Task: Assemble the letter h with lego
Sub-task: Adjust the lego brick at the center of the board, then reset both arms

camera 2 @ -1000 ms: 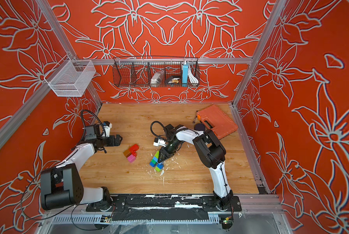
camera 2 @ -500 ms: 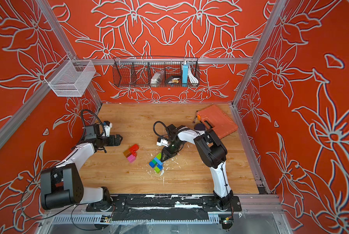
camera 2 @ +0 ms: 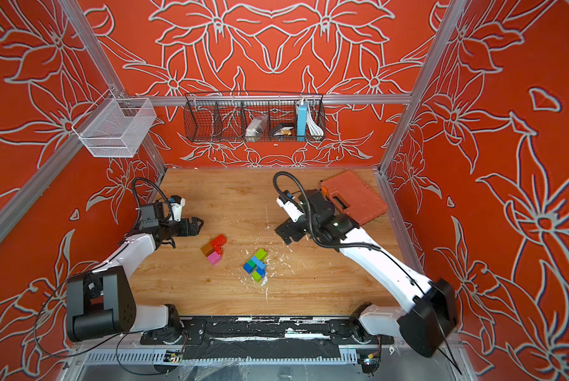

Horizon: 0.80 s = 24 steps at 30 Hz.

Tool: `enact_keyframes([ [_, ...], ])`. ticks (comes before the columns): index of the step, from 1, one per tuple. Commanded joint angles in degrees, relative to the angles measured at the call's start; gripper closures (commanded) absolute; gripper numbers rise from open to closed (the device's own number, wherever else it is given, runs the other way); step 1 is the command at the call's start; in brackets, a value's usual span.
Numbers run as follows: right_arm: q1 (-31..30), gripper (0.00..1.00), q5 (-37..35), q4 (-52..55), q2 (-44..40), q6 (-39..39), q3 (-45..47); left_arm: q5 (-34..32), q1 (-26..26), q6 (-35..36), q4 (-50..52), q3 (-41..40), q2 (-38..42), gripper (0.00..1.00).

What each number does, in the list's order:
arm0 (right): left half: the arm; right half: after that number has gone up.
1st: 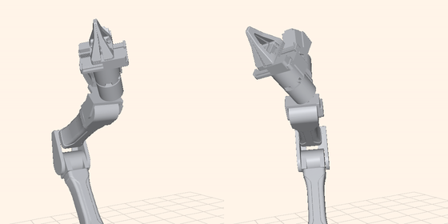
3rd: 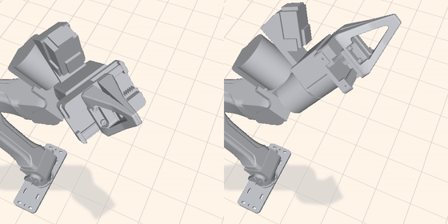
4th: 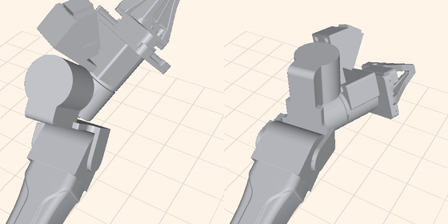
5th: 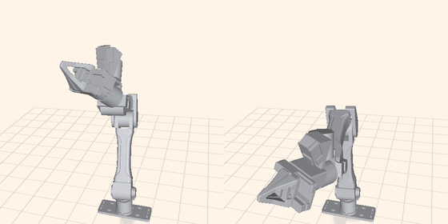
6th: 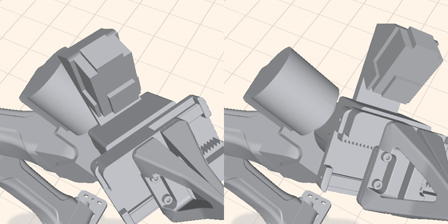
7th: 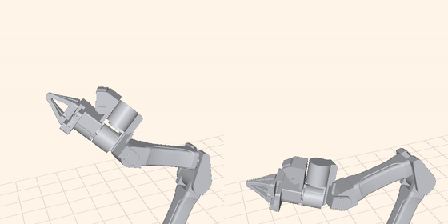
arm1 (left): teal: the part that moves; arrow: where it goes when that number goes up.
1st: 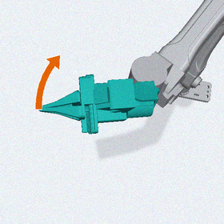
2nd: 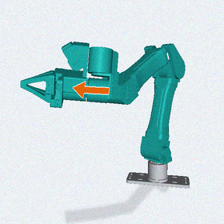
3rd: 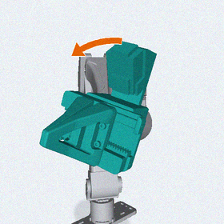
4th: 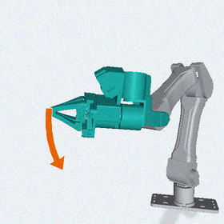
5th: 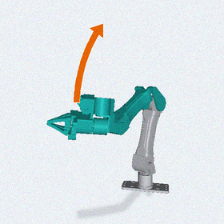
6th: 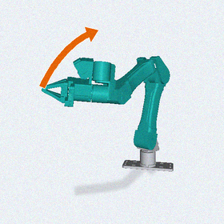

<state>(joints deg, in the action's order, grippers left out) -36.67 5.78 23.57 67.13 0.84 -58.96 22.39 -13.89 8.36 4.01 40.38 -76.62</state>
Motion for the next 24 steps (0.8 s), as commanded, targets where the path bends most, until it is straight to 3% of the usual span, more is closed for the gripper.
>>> enact_keyframes([
  [1, 2.08, 0.02, -20.61, -13.62, -8.2, 2.16, 10.54, -1.55, 3.78, -2.91, -10.91, -5.6, 3.66, 0.0],
  [5, 6.3, 0.02, -31.59, -29.31, -17.83, 5.08, 25.28, -6.54, 7.17, -5.31, -21.91, -10.83, 3.73, 0.0],
  [10, 17.08, 0.02, -33.36, -35.64, -18.26, 3.29, 34.46, -9.55, 7.99, -7.96, -32.32, -14.27, -0.43, 0.0],
  [12, 21.86, 0.02, -31.16, -42.37, -15.97, 3.38, 39.09, -11.7, 9.02, -7.68, -35.98, -15.03, -3.61, 0.0],
  [16, 30.07, 0.02, -22.79, -53.75, -9.35, 0.0, 44.88, -15.18, 9.5, -8.32, -39.64, -18.19, -2.43, 0.0],
  [19, 31.36, 0.02, -20.98, -58.87, -3.77, -0.84, 44.52, -13.56, 9.65, -7.92, -55.95, -25.21, -5.42, 0.0],
  [21, 32.06, 0.02, -20.71, -64.17, 0.55, -1.82, 44.3, -14.75, 9.75, -7.93, -48.1, -22.71, -3.47, 0.0],
  [22, 32.64, 0.02, -19.56, -66.1, 2.88, -2.11, 43.84, -15.36, 9.76, -8.49, -50.97, -22.82, -5.17, 0.0],
  [24, 32.8, 0.02, -19.58, -66.71, 7.9, -2.0, 41.8, -15.21, 9.76, -8.24, -46.48, -21.89, -3.53, 0.0],
])
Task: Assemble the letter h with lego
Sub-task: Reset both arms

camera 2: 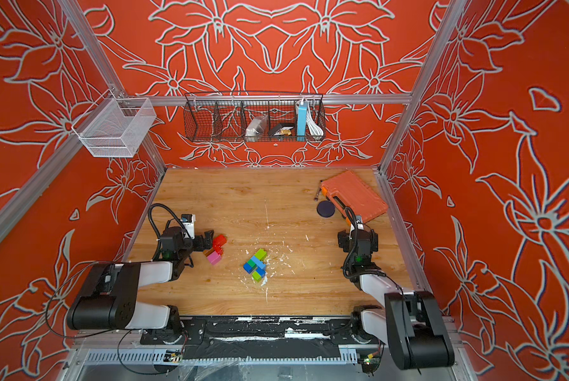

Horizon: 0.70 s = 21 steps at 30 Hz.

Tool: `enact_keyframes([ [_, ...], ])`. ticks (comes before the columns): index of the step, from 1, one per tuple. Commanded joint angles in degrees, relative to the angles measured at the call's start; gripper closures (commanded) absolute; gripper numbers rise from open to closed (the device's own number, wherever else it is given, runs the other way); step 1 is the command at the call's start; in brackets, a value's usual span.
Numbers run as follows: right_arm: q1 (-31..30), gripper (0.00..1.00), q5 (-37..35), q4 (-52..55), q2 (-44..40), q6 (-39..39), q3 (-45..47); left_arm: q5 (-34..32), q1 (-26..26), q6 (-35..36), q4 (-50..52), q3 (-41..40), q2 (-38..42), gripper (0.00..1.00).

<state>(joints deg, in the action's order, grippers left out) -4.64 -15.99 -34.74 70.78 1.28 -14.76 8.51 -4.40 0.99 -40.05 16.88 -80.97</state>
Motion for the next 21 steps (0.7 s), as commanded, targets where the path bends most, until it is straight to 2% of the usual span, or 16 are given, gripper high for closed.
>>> enact_keyframes([
  [1, 0.82, 0.02, 2.29, -10.02, 6.45, -2.42, -2.46, -1.4, 0.27, -1.06, -5.41, 0.98, -0.12, 0.0],
  [3, 0.69, 0.02, 2.27, -18.26, 11.84, -1.72, -1.34, -1.44, 0.26, -0.92, -3.29, 1.31, 0.34, 0.0],
  [4, 0.44, 0.02, 2.21, -17.12, 11.31, -1.57, -1.79, -1.5, 0.34, -0.96, -4.15, 1.32, 0.23, 0.0],
  [5, 0.56, 0.02, 2.6, -10.61, 9.42, -2.3, -3.14, -1.5, 0.29, -0.99, -5.34, 0.96, -0.23, 0.0],
  [7, 0.61, 0.02, 2.37, -16.7, 11.86, -1.67, -2.15, -1.68, 0.34, -0.95, -4.0, 1.23, 0.31, 0.0],
  [9, 0.6, 0.02, 2.37, -10.72, 9.72, -2.31, -3.27, -1.67, 0.39, -0.91, -3.5, 1.29, 0.46, 0.0],
  [11, 0.54, 0.02, 2.2, -15.29, 11.16, -1.72, -2.4, -1.75, 0.37, -0.94, -4.07, 1.13, 0.32, 0.0],
  [13, 0.51, 0.02, 2.0, -10.66, 9.74, -2.36, -3.6, -1.75, 0.37, -0.99, -4.14, 1.13, 0.27, 0.0],
  [14, 0.54, 0.02, 2.01, -13.24, 10.39, -1.93, -2.9, -1.79, 0.36, -0.91, -3.88, 1.12, 0.42, 0.0],
  [21, 0.52, 0.02, 1.97, -12.1, 10.3, -1.97, -3.27, -1.75, 0.43, -0.99, -3.9, 1.21, 0.35, 0.0],
])
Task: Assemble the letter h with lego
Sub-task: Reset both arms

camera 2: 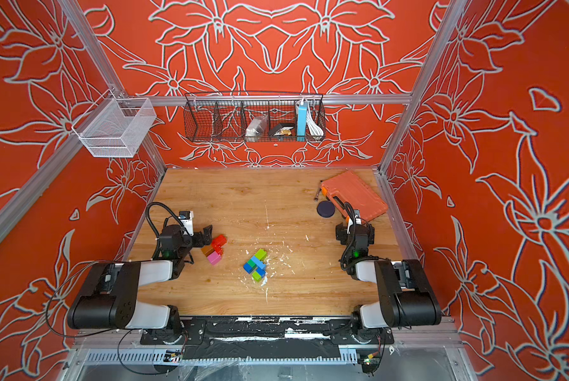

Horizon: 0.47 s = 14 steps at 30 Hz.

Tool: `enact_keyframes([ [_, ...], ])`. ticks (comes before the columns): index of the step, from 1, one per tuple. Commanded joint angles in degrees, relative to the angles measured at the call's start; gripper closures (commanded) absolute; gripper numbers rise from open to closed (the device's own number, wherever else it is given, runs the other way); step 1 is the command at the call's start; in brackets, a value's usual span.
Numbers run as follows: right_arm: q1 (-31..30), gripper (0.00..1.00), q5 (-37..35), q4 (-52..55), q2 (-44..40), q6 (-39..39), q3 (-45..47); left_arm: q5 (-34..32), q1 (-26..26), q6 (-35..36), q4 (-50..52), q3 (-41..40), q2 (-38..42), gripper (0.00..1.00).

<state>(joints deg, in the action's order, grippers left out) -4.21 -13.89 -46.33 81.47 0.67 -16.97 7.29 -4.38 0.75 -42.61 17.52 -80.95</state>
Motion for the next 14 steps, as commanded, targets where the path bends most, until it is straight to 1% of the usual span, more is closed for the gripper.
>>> enact_keyframes([
  [1, 0.08, 0.02, -0.08, -0.18, -0.37, -1.44, -1.21, -0.44, 0.38, -0.75, -1.31, 0.52, 0.4, 0.0],
  [14, 0.14, 0.02, -0.01, -0.15, -0.7, -1.38, -1.05, -0.43, 0.38, -0.75, -1.33, 0.54, 0.4, 0.0],
])
